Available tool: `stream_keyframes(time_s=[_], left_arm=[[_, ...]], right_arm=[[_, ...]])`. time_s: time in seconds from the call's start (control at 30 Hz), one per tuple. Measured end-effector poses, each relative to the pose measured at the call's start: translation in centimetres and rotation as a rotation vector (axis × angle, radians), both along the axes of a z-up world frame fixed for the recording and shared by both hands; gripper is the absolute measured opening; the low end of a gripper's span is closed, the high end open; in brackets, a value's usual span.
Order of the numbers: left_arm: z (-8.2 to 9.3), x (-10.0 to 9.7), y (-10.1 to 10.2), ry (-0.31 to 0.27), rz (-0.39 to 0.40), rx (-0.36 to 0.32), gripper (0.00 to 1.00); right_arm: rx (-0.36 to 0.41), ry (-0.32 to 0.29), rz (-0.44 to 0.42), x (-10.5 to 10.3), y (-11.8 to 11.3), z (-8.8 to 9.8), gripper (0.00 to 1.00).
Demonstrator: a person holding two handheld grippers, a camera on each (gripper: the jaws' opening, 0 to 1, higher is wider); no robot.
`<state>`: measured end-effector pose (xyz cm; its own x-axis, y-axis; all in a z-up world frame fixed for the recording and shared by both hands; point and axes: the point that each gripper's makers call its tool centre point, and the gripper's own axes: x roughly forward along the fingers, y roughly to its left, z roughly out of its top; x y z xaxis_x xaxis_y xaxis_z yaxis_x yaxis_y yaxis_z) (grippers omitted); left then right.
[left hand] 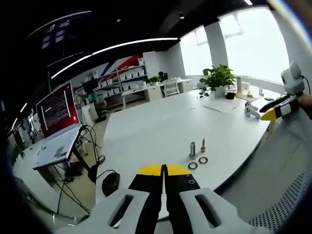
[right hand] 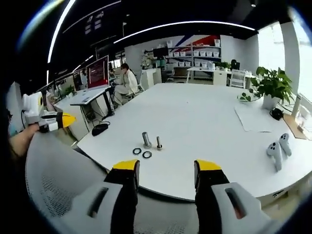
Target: Place the washer onto the threaded stud by aligning its center hole with the stud, sliding it down to the base, and recovering from edge contact or off-axis alignment until the washer reaches the visible bottom stop.
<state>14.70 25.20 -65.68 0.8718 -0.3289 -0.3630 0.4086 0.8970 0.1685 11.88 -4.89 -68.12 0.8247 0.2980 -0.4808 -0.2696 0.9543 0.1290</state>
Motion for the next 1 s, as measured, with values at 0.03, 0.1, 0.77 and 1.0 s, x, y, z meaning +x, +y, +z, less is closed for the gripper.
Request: stream_keyframes(time_s=[0.03,0.1,0.77,1.0], left_arm=[[0.1,0.0,0.0,-0.005,-0.001,-0.005,0.0],[0.2,0.0,0.1,-0.008,0.005,-0.013,0.0],[2.0,2.2,-2.6,0.045,-0.3,0.111,0.0],[0.4,3.3,-5.2,0.1,-0.525,0.28,0.0]], right_arm=[[0.016,-0.012,-0.003,0.1,0.0,0.2,0.42],[0.015,-0.002,-0.001,0.2,-0.1,-0.1,0.43],[0.022,-0.017,-0.023,0.5,-0.5,-0.2,0.43],[0.018,-0.019,-0.039,0.6,-0.8,-0.3,0.48]])
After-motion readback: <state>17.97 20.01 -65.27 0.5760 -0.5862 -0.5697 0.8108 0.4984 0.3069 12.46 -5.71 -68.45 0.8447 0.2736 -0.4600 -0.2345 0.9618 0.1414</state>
